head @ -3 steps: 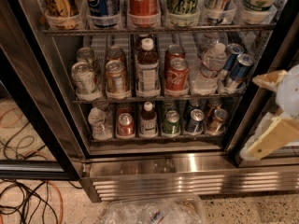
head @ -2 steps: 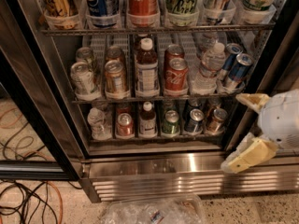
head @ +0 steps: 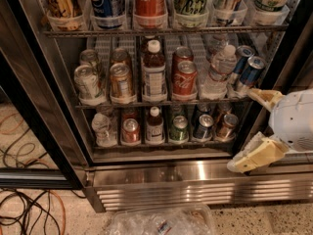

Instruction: Pick green can from bottom shelf of fridge

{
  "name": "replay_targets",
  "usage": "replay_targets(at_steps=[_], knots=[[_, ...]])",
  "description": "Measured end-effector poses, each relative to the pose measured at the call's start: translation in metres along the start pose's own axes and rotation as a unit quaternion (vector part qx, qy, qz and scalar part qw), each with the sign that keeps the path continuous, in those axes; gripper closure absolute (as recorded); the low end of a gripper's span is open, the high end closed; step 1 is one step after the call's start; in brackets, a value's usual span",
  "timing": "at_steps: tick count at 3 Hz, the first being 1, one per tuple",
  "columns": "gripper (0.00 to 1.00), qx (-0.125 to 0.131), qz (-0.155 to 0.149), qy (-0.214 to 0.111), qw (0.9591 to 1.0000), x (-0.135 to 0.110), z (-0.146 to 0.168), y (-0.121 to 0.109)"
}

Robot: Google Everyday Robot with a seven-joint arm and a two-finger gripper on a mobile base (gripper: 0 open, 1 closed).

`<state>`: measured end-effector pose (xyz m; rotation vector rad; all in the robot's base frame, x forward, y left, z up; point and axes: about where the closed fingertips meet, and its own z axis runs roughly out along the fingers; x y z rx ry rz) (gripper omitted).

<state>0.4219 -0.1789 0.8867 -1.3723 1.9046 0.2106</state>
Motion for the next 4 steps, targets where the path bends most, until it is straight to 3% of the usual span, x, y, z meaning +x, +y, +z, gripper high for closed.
replay_targets(at_steps=[1, 2, 3, 4], knots=[[0.00, 0.011, 0.025, -0.040, 0.9988, -0.005, 0.016, 0.000], [0.00, 0.034, 0.069, -0.113, 0.9907, 0.004, 0.056, 0.009], [0.00, 0.081, 0.139, -0.182, 0.9700, 0.039, 0.088, 0.013], [0.00, 0.155, 0.217, -0.241, 0.9333, 0.073, 0.095, 0.000]])
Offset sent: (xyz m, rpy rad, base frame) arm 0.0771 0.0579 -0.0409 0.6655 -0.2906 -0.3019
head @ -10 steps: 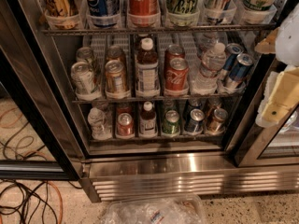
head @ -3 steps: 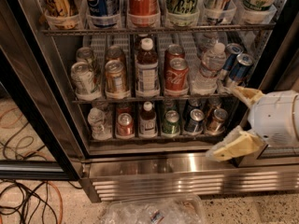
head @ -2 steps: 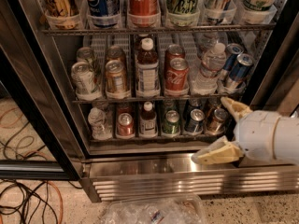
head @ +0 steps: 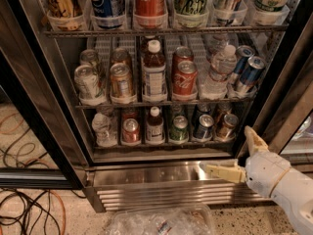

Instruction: Pick green can from bottom shelf of fridge

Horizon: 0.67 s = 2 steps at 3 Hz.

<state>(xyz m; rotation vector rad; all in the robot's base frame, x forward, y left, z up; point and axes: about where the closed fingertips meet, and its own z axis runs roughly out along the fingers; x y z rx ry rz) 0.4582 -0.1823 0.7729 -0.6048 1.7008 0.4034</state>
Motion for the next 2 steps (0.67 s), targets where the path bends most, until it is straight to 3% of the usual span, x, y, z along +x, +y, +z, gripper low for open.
replay_targets(at_steps=[1, 2], knots=[[0.00, 0.048, 0.022, -0.048, 0.9975, 0.007, 0.017, -0.011], [0.00, 0.053, 0.014, -0.065, 0.9964, 0.002, 0.037, -0.007]])
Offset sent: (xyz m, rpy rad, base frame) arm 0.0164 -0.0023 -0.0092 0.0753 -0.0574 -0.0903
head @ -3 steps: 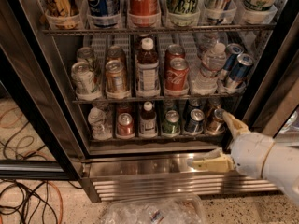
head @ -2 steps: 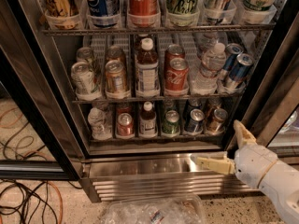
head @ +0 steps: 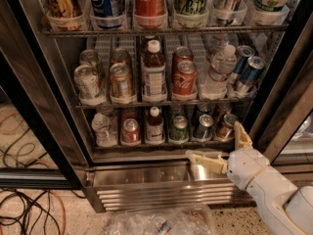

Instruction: Pick green can from bottom shelf of fridge

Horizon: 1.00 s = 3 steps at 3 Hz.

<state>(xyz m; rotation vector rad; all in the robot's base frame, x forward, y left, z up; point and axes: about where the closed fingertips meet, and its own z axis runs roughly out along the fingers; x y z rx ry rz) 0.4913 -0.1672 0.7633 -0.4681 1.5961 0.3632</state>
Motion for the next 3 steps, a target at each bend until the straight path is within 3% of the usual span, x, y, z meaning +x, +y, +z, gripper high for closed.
replay_targets(at_steps=[1, 2, 3], knots=[[0.00, 0.000, 0.000, 0.000, 1.0000, 0.000, 0.000, 0.000], [0.00, 0.007, 0.008, -0.006, 0.9999, 0.016, 0.012, 0.001], [0.00, 0.023, -0.019, -0.019, 0.9994, 0.031, 0.035, 0.015]])
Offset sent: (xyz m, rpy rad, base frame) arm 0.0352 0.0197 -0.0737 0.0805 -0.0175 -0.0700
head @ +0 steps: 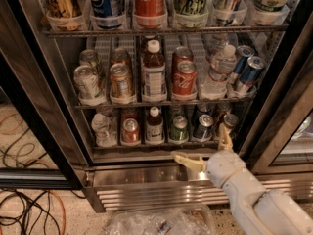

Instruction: Pick green can from bottom shelf of fridge

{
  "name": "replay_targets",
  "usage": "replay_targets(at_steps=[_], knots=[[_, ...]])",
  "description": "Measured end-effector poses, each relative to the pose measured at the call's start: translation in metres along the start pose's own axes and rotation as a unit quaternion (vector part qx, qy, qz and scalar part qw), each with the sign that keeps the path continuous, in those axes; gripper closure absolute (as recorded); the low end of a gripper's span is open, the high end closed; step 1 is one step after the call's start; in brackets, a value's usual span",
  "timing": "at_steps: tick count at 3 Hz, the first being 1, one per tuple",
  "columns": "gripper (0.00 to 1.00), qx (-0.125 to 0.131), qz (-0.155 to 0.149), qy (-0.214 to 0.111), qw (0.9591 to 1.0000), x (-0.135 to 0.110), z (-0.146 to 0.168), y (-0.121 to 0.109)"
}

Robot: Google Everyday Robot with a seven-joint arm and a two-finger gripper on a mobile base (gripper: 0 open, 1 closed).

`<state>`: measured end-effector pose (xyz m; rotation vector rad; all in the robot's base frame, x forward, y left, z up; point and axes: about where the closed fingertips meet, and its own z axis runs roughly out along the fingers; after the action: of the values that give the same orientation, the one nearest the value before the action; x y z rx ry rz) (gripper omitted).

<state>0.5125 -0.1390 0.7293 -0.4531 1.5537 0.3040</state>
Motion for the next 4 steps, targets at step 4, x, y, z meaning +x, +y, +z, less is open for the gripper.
replay_targets(at_steps=[4], knots=[[0.00, 0.048, 0.110, -0.030, 0.9923, 0.114, 0.039, 0.032]])
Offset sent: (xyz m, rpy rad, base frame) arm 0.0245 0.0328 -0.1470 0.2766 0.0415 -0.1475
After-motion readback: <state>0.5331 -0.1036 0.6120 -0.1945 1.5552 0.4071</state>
